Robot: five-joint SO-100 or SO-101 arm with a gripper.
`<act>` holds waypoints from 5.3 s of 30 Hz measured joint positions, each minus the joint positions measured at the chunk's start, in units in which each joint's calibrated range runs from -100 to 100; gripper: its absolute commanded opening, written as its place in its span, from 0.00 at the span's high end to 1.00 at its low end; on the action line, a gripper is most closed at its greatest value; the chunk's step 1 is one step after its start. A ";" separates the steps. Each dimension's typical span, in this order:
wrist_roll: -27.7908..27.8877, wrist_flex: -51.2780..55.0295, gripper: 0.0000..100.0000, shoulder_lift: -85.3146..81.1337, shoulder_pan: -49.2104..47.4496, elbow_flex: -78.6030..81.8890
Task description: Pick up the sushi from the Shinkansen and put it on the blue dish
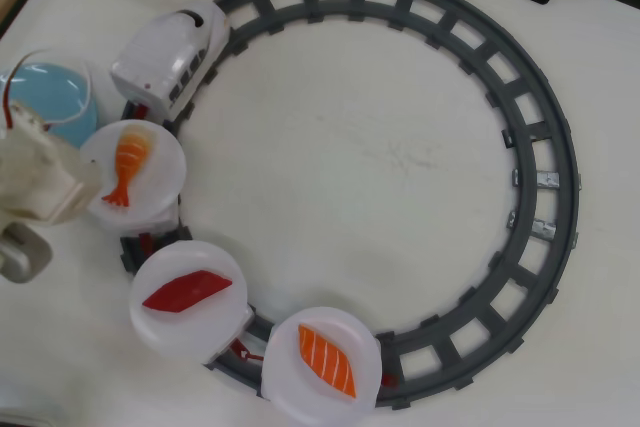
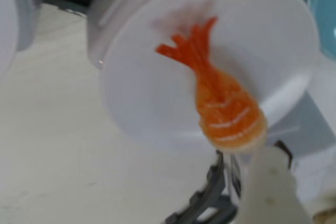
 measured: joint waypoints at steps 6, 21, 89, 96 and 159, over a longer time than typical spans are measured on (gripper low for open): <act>3.98 4.87 0.76 9.87 1.06 -12.35; 6.21 7.14 0.77 33.83 5.80 -37.88; -0.47 18.82 0.97 50.61 -4.41 -93.87; -3.98 19.33 0.97 41.16 -9.24 -89.39; -9.36 -36.81 0.97 19.23 -22.72 11.71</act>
